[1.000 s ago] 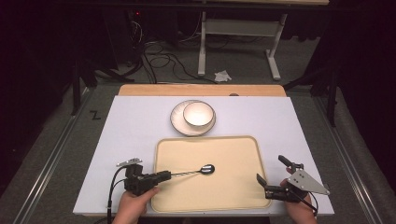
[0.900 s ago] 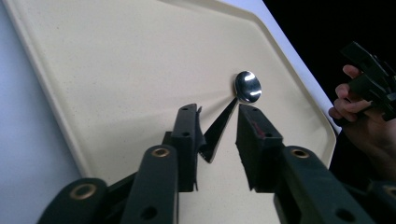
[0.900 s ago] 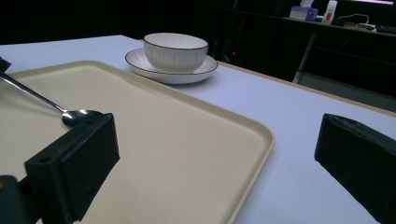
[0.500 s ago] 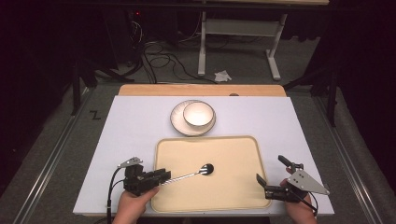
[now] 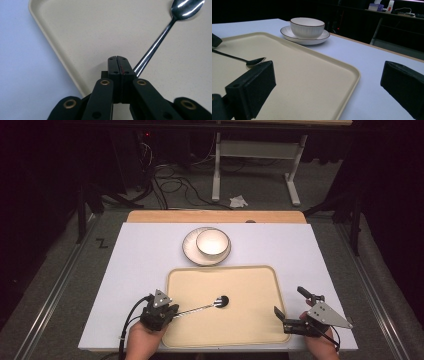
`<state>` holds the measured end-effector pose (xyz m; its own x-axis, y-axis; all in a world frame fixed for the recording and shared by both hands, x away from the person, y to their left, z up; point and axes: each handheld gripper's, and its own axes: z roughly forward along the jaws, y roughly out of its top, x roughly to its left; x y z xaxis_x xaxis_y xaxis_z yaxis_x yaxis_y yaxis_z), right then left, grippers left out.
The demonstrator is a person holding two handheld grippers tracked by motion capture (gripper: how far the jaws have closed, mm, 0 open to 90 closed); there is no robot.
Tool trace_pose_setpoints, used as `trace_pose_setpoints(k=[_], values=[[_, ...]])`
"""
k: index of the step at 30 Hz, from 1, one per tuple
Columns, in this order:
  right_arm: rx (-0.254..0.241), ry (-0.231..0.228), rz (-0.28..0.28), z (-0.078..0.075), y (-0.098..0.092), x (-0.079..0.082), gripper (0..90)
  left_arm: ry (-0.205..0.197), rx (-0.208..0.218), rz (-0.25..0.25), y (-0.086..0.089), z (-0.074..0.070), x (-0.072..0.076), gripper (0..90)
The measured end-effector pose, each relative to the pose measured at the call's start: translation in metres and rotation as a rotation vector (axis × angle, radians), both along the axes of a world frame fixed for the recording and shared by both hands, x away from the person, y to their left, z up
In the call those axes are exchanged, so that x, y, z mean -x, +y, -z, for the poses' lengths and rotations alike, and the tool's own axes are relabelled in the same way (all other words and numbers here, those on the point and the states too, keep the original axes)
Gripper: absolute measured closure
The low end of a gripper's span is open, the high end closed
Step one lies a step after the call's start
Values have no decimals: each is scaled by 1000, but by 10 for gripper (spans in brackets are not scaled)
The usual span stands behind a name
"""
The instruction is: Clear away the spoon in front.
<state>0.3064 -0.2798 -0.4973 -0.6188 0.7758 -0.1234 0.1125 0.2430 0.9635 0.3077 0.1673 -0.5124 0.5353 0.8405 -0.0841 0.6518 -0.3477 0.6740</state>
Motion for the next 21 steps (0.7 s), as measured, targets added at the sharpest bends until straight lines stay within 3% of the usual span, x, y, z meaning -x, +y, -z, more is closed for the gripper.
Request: trace_pose_setpoints(k=[6, 10, 16, 21], values=[[3, -8, -4, -1, 0, 0, 4, 13, -17, 29, -5, -2, 2, 900], [4, -11, -5, -1, 0, 0, 4, 48, 26, 75, -11, -2, 10, 900], [4, -7, 2, -1, 0, 0, 4, 67, 42, 163, -29, -3, 27, 900], [9, -12, 8, -1, -1, 1, 4, -8, 114, 143, -36, -15, 22, 900]])
